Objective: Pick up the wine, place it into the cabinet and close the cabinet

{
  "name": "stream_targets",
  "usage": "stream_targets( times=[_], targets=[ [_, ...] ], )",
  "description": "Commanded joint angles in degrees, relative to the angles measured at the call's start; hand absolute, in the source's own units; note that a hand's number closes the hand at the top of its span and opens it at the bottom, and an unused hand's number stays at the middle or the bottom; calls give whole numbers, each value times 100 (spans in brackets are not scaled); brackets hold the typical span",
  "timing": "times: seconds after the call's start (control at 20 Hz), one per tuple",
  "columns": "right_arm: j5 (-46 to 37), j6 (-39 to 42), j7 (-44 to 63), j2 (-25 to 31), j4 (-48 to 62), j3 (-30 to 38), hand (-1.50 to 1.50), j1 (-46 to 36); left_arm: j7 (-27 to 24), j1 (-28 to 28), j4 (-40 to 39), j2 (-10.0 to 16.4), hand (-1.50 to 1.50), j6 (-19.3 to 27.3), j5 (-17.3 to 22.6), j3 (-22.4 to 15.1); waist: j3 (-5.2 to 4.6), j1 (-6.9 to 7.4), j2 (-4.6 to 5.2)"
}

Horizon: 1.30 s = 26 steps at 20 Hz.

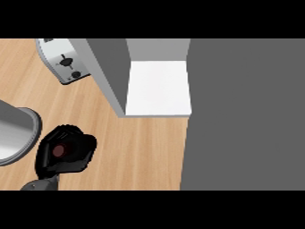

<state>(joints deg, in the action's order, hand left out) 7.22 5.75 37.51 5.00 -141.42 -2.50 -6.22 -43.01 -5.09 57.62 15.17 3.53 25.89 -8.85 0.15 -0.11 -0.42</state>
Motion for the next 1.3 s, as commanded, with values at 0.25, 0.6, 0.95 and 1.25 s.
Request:
stream_targets(
  times=[0.25,0.6,0.95,1.25],
  targets=[
    [296,141,-58,-148,-555,-142,-150,540,61,451,1347,343,150,-163,-219,98,-12,10,27],
    [725,168,359,26,-807,167,-150,419,1272,1000,3216,351,150,-203,78,-268,-10,7,18],
    [453,170,144,-135,-501,75,-150,382,2806,583,4596,30,150,983,-547,-868,-8,-13,22],
    [691,281,69,-63,-551,275,-150,456,3653,109,4760,-176,150,1034,-581,-939,-10,-27,31]
  ],
)
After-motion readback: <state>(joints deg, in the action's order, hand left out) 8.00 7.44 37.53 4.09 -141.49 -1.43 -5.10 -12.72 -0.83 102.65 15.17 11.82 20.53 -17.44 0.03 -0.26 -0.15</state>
